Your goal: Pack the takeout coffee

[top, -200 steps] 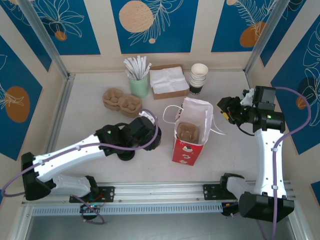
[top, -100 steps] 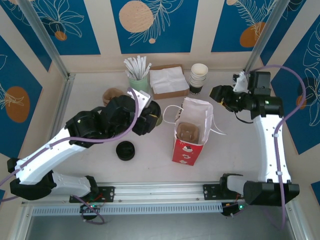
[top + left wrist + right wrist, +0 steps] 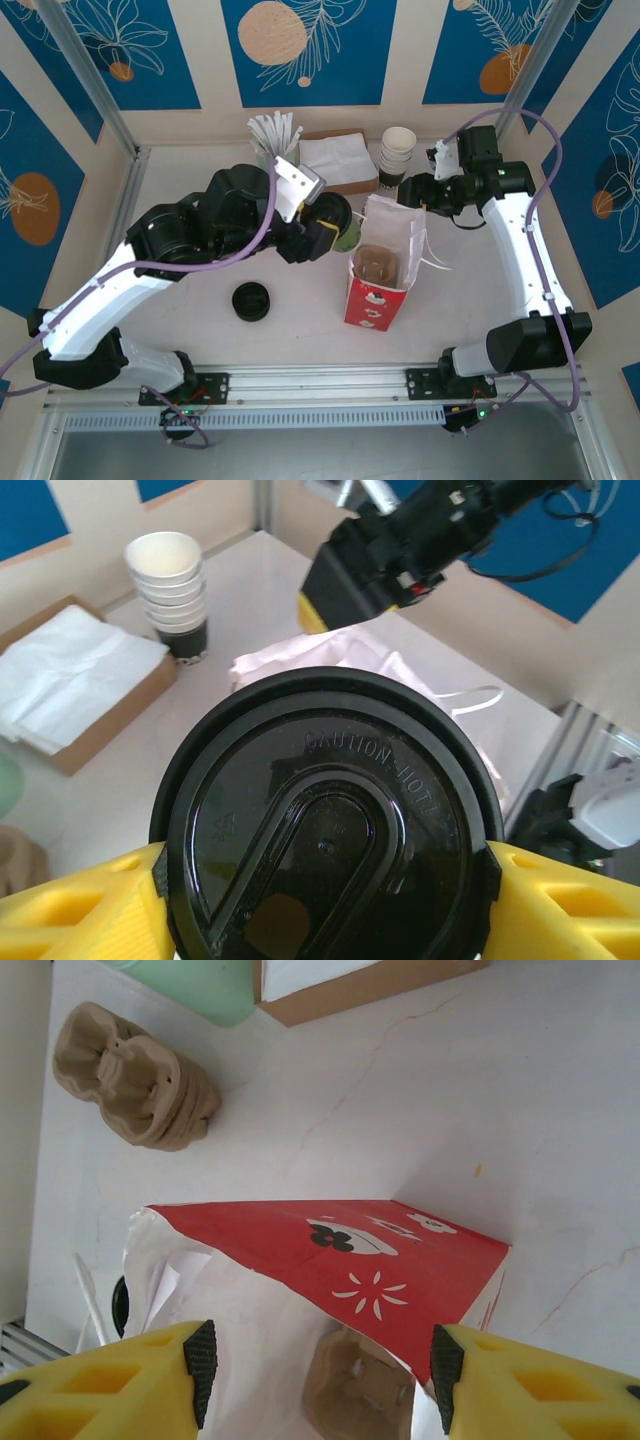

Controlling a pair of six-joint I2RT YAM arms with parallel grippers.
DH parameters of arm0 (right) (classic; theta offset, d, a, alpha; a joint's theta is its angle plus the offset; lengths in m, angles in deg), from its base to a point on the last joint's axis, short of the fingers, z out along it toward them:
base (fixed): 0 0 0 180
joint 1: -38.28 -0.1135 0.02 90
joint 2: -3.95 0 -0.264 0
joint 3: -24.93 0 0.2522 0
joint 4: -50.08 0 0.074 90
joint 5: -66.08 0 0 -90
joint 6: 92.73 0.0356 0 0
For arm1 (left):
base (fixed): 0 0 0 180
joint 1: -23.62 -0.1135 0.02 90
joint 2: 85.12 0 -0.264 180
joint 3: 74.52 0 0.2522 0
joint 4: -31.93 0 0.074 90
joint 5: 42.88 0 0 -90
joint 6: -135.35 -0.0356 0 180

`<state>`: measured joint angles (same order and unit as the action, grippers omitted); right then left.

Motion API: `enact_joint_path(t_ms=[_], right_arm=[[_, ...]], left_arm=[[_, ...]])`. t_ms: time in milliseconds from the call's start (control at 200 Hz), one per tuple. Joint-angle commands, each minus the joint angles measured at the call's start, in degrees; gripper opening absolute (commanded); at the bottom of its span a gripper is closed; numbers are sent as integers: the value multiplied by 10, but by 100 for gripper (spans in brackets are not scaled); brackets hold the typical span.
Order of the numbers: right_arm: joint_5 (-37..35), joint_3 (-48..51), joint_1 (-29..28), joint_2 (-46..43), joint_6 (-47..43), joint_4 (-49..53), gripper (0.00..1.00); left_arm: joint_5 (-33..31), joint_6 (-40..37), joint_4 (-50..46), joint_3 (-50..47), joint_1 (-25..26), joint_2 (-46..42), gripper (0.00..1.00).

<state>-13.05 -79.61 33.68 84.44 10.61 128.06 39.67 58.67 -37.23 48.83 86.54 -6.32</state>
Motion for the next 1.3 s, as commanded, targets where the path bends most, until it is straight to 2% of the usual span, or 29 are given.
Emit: enact_joint_path(t_ms=[0, 300, 540, 840, 1085, 1170, 1295], right_arm=[[7, -20, -3, 18, -59, 20, 61], [74, -30, -14, 50, -81, 18, 61], [73, -13, -32, 50, -82, 19, 61], [32, -8, -44, 50, -83, 17, 55], [16, -12, -49, 42, -84, 8, 56], [18, -11, -53, 39, -79, -2, 52], [19, -11, -52, 31, -49, -22, 36]], left_arm=[[65, -5, 23, 19, 5, 23, 69], [88, 3, 48, 39, 5, 77, 69], [81, 14, 78, 38, 5, 111, 70], [58, 20, 90, 31, 5, 143, 69], [39, 24, 97, 7, 5, 153, 69], [35, 17, 99, -1, 5, 163, 69], [29, 6, 110, -13, 4, 177, 68]])
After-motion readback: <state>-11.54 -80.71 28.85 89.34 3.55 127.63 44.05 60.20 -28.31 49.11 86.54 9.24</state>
